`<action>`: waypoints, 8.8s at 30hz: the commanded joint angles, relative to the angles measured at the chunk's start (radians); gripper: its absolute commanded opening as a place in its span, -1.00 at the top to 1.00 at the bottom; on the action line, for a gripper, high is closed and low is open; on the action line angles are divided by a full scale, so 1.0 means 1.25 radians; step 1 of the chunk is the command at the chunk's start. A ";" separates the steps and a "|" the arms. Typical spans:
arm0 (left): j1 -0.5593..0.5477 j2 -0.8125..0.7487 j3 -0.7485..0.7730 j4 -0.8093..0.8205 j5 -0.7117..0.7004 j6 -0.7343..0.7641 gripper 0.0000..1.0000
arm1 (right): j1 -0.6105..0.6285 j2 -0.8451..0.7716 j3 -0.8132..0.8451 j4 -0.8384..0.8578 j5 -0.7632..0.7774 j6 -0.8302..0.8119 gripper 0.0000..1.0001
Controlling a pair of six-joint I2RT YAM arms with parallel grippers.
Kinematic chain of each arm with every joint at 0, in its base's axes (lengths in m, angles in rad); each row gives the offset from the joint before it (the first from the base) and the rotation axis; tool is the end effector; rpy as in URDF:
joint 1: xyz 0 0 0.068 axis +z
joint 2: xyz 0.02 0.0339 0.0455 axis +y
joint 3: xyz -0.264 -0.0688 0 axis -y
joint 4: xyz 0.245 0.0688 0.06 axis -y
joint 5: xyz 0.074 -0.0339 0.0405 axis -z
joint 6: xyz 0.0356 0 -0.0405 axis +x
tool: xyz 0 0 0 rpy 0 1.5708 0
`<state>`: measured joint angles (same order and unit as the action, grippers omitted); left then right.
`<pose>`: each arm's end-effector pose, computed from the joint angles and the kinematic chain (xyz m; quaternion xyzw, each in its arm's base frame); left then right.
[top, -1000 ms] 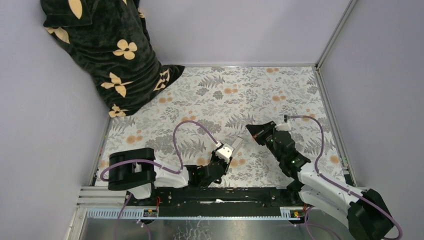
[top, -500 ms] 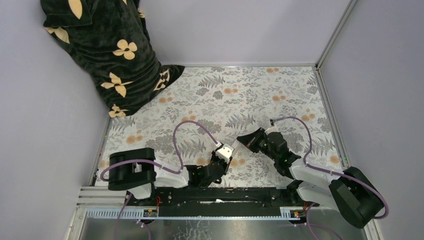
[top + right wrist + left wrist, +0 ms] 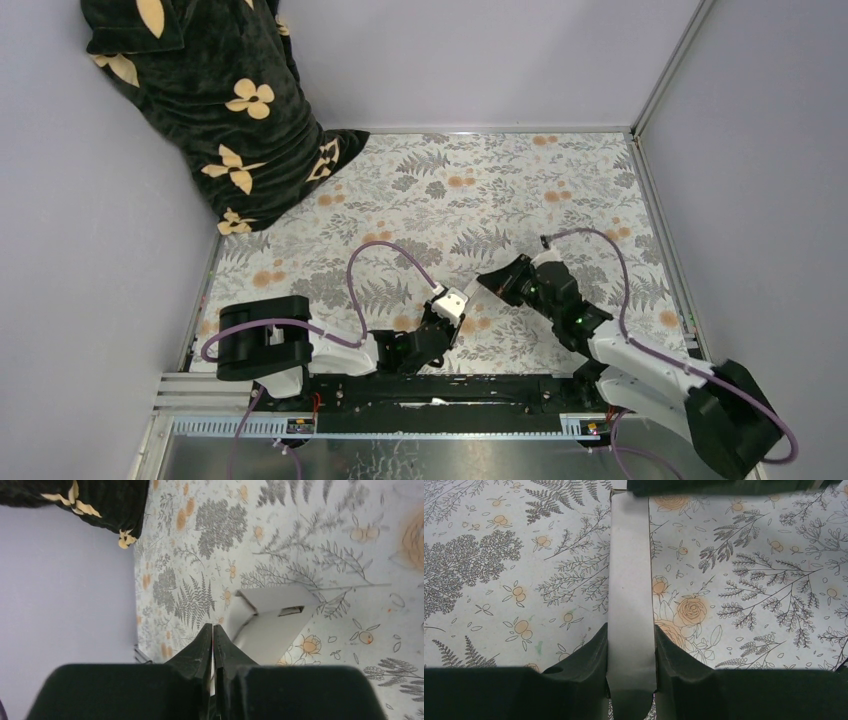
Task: Fold the paper box
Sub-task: Close the paper box at the center of the board.
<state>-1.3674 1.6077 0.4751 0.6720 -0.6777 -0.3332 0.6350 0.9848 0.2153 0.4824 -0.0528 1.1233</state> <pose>0.0783 -0.2689 0.1357 0.2440 0.7833 -0.1872 0.5402 0.1573 0.1182 0.1751 0.1782 0.7808 0.4744 0.3654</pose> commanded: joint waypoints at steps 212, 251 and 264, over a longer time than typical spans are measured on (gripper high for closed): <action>0.430 -0.599 -0.135 -0.345 0.663 -0.113 0.06 | 0.282 0.067 0.259 -0.424 -0.020 -0.788 0.32; 0.273 -0.522 -0.079 -0.367 0.525 0.065 0.09 | 0.282 0.091 0.306 -0.541 -0.182 -0.811 0.33; 0.245 -0.495 -0.061 -0.385 0.475 0.075 0.14 | 0.282 0.084 0.315 -0.555 -0.227 -0.808 0.33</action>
<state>-1.0519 0.9829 0.3653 0.1814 -0.0418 -0.2680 0.9798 1.1076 0.5694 -0.1925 -0.2821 0.1200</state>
